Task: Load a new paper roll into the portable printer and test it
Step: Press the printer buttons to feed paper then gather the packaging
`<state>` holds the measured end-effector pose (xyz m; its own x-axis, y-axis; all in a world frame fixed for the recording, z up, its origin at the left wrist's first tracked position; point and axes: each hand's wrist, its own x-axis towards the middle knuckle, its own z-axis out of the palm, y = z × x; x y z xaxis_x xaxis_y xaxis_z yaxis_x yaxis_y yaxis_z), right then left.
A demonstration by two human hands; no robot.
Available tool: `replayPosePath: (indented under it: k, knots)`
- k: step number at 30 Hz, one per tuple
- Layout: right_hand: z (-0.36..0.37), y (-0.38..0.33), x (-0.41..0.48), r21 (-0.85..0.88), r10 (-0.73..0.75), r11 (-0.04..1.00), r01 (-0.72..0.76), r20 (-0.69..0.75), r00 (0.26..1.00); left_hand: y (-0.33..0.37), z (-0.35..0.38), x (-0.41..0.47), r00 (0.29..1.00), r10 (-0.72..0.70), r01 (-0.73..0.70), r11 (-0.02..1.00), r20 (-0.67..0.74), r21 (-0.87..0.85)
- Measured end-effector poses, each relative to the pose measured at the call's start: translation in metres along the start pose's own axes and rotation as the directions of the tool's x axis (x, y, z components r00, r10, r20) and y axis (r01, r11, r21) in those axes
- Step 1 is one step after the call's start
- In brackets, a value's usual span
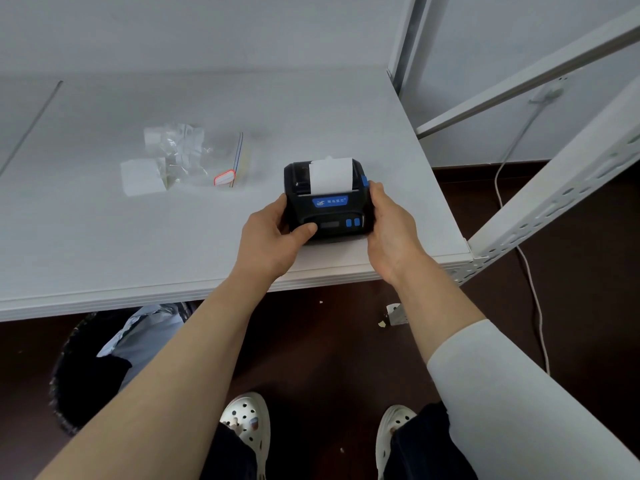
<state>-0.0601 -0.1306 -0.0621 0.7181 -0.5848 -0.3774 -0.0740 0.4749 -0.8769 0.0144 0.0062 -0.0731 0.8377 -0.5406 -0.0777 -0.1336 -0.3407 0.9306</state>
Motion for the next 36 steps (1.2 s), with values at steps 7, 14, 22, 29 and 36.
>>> replayPosePath:
  k: [7,14,22,29,36]
  knots:
    - [0.0002,-0.001,-0.0024,-0.013,-0.009,1.0,0.009,0.003,1.0,-0.0015,0.0006,0.001,1.0,0.01,-0.01,1.0,0.001,-0.021]
    - [0.0004,-0.0019,-0.0033,-0.013,-0.013,1.0,0.013,-0.004,1.0,-0.0023,0.0013,0.0013,1.0,0.023,-0.023,0.999,0.0,-0.028]
    - [0.0007,-0.0017,-0.0032,-0.017,-0.003,1.0,0.003,-0.011,1.0,-0.0023,0.0016,0.0021,1.0,0.006,-0.006,0.999,-0.009,-0.032]
    - [0.0006,-0.001,-0.002,-0.015,-0.008,1.0,0.008,-0.004,1.0,-0.0013,0.0016,0.0026,1.0,-0.01,0.009,1.0,-0.011,-0.025]
    - [-0.0001,-0.0008,-0.0019,-0.024,-0.018,1.0,0.018,0.002,1.0,0.0009,0.0021,0.0021,1.0,-0.024,0.024,0.999,-0.014,-0.028]
